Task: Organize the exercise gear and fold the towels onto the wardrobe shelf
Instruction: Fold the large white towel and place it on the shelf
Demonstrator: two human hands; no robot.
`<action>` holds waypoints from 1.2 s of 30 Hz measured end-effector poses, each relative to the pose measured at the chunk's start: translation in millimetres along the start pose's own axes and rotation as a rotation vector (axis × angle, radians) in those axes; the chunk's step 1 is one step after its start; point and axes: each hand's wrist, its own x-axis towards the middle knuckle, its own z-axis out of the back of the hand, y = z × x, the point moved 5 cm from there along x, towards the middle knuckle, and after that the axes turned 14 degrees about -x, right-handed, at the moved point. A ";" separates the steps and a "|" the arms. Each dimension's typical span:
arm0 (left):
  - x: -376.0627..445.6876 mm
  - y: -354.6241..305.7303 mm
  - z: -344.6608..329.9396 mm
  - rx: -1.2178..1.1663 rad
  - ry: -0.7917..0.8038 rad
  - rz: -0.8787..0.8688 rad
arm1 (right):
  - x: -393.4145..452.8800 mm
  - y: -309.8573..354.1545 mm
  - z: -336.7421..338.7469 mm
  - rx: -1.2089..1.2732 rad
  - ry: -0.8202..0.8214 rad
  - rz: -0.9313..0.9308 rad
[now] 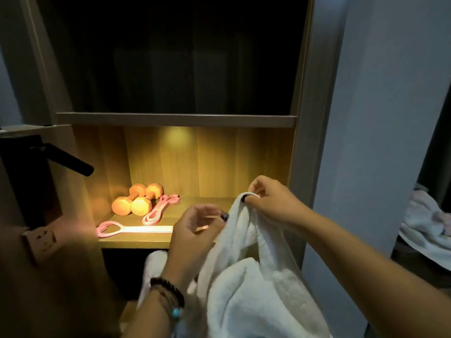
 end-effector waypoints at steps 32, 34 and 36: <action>-29.8 35.6 47.1 0.457 -0.025 0.005 | -17.5 -16.1 -66.9 -0.302 0.218 0.229; -22.2 25.0 44.6 0.407 -0.015 -0.074 | -29.1 15.7 -91.5 -0.128 0.394 0.332; -17.1 14.4 47.7 0.405 -0.046 -0.161 | -29.9 26.1 -105.0 -0.059 0.337 0.376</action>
